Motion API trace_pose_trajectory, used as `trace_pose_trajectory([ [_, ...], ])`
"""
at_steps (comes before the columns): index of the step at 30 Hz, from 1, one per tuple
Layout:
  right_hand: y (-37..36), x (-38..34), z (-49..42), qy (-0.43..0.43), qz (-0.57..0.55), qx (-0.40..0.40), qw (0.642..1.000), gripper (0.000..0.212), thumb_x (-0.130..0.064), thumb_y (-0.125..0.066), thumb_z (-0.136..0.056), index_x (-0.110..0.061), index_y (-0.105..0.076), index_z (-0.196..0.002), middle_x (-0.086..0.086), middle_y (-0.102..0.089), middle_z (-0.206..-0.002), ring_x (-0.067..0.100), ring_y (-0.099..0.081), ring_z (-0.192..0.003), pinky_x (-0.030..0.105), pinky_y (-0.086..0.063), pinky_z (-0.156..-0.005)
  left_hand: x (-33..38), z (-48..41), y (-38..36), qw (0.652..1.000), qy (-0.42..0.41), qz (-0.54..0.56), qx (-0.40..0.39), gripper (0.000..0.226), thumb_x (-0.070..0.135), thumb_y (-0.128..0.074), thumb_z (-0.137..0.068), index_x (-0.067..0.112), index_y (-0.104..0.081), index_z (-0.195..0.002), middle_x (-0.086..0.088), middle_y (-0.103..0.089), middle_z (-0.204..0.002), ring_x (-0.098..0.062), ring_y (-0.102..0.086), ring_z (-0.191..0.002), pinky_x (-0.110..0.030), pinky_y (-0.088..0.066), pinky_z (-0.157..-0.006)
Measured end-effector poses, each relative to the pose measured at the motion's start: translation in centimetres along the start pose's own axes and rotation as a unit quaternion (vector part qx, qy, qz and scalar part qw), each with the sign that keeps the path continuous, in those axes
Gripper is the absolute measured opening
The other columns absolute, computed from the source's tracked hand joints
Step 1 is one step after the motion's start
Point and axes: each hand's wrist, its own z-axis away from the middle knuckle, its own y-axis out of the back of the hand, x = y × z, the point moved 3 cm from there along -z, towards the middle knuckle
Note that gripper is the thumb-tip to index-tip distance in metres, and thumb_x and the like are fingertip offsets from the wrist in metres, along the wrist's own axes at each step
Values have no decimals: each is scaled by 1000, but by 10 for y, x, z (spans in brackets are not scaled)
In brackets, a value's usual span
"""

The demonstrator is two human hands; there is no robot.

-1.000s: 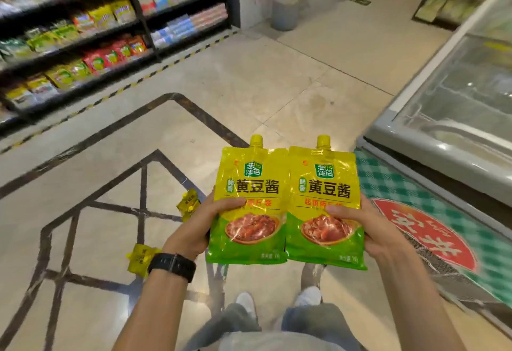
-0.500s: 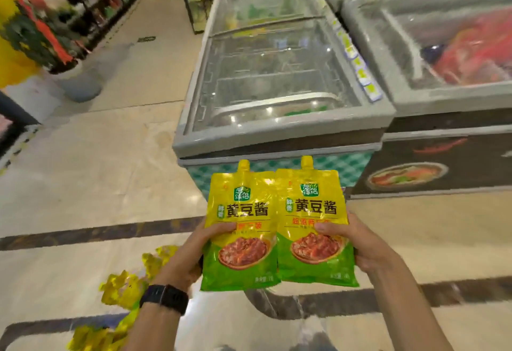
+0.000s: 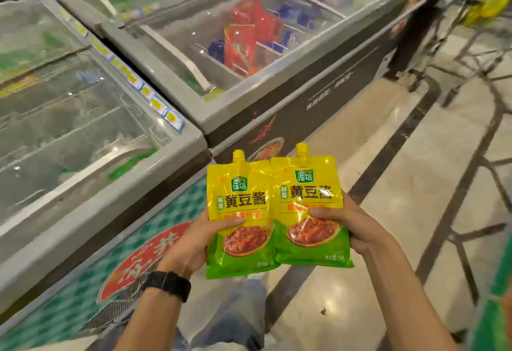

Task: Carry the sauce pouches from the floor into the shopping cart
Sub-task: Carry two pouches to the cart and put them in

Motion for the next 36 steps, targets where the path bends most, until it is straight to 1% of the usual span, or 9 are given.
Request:
trace_pose_trajectory([
  [8,82,-59,-50,31,-94,148,984,69,-1,-77,-62,-6,-56,-127,18,-72,-112,33,-73,-93,37,-60,-69,83,-175,-68,990,30,-67,-117,106,30,-101,-38,10,-58,-133,-19,-70,-122,-40,-67,-112,-58,-47,-103],
  [11,115,-79,-60,54,-111,188,974,94,-14,-93,-48,-6,-52,-132,20,-69,-119,37,-69,-101,41,-59,-75,108,-226,-109,982,41,-96,-157,97,24,-100,-41,11,-61,-129,-18,-72,-118,-38,-70,-107,-54,-53,-97],
  [14,158,-94,-71,63,-138,237,960,94,-13,-90,-48,-6,-51,-133,21,-68,-119,38,-69,-102,41,-59,-76,125,-275,-152,976,57,-108,-180,76,9,-87,-57,13,-60,-128,-17,-74,-115,-35,-72,-102,-45,-61,-82],
  [17,206,-104,-84,70,-162,263,949,100,-15,-94,-43,-8,-51,-134,21,-68,-121,40,-67,-106,47,-58,-84,131,-324,-198,964,81,-124,-221,95,16,-97,-46,10,-56,-133,-18,-72,-117,-35,-72,-104,-40,-61,-75],
  [20,261,-122,-102,80,-188,270,941,101,-14,-95,-42,-9,-52,-133,22,-67,-121,43,-65,-108,51,-57,-86,138,-378,-249,955,96,-148,-237,85,11,-90,-56,6,-55,-134,-20,-72,-118,-36,-71,-105,-39,-61,-76],
  [24,338,-164,-124,90,-206,295,929,77,0,-79,-57,-7,-54,-129,18,-72,-111,34,-72,-93,39,-60,-69,154,-447,-327,943,110,-185,-254,83,14,-91,-58,7,-56,-133,-20,-71,-121,-39,-69,-108,-47,-59,-87],
  [29,431,-234,-151,107,-212,298,925,71,2,-72,-62,-7,-53,-130,14,-75,-105,30,-74,-87,36,-60,-64,186,-523,-423,933,94,-222,-266,62,10,-78,-68,9,-61,-128,-15,-75,-113,-32,-74,-98,-36,-61,-72],
  [32,485,-274,-169,115,-208,299,924,81,-3,-83,-55,-6,-53,-130,13,-75,-105,30,-74,-88,35,-59,-64,206,-567,-477,931,87,-227,-273,89,28,-97,-48,11,-61,-128,-14,-75,-114,-31,-74,-98,-35,-61,-71],
  [36,557,-320,-203,113,-201,308,923,106,-23,-100,-29,-9,-56,-125,15,-73,-109,32,-73,-92,36,-59,-67,224,-637,-543,930,93,-231,-271,110,39,-101,-28,14,-61,-127,-13,-75,-113,-32,-75,-95,-35,-61,-68],
])
